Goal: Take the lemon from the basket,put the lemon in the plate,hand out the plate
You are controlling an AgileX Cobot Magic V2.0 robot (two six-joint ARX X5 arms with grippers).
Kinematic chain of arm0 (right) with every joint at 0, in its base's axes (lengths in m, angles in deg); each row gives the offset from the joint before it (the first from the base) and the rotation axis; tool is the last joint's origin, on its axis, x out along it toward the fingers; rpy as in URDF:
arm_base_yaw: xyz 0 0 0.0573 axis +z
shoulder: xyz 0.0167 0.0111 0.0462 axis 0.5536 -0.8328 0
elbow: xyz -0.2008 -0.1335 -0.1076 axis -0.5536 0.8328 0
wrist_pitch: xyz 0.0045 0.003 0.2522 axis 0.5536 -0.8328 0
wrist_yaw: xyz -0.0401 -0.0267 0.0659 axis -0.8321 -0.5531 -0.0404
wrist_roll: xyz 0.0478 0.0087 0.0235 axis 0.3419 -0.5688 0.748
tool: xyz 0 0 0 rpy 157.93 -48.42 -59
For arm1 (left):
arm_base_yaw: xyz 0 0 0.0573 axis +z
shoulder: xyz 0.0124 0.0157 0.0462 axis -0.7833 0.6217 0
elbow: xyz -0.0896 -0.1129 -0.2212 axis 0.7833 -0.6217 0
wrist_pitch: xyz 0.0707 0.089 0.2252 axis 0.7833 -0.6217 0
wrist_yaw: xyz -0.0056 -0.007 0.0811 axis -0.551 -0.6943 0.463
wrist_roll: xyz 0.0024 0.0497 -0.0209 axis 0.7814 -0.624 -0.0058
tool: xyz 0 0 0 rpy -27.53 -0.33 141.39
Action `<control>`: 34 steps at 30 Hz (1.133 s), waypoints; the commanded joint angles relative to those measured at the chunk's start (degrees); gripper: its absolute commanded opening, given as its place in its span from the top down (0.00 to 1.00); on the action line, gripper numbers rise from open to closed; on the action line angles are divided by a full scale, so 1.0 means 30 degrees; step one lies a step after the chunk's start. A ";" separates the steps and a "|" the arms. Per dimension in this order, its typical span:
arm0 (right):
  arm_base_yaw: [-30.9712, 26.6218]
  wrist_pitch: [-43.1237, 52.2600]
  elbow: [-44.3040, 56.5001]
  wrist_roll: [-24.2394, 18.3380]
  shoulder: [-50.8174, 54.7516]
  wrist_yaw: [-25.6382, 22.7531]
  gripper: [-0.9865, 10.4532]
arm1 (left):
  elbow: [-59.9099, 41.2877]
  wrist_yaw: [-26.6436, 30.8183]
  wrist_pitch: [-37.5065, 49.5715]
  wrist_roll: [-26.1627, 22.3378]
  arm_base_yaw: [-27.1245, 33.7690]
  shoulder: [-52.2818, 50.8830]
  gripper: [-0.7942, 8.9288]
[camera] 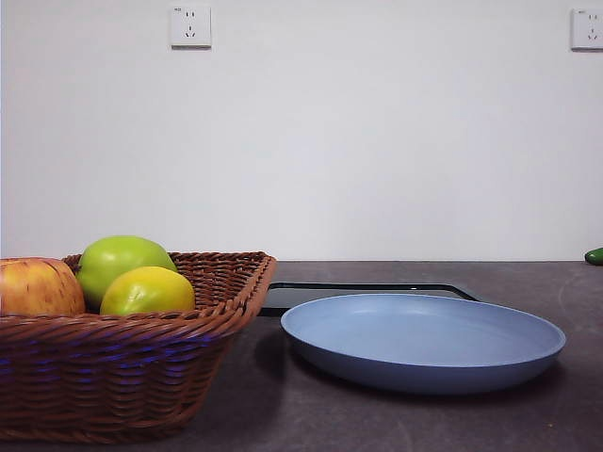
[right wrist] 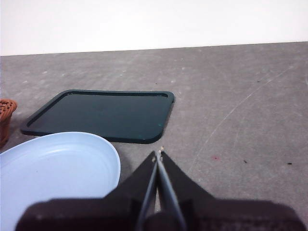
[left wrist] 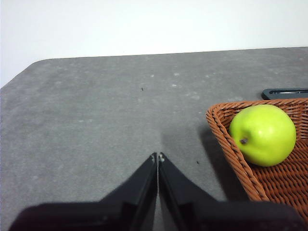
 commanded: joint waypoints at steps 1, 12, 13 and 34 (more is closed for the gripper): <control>0.0015 0.0087 0.0087 0.0393 0.0066 -0.0036 0.91 | -0.0219 -0.0138 0.0233 0.0889 0.0058 -0.0051 0.91; 0.0015 0.0656 0.0087 0.5625 0.0066 -0.0036 0.91 | -0.0211 -0.5173 0.0809 0.7104 0.0058 -0.0051 0.91; 0.0015 0.0823 0.0087 0.6207 0.0066 -0.0022 0.91 | -0.0197 -0.5625 0.0838 0.7380 0.0058 -0.0051 0.91; 0.0022 -0.3898 -0.7235 0.7664 -0.4284 0.0109 0.91 | 0.7686 -0.6637 -0.4160 0.7009 0.0051 0.5457 0.91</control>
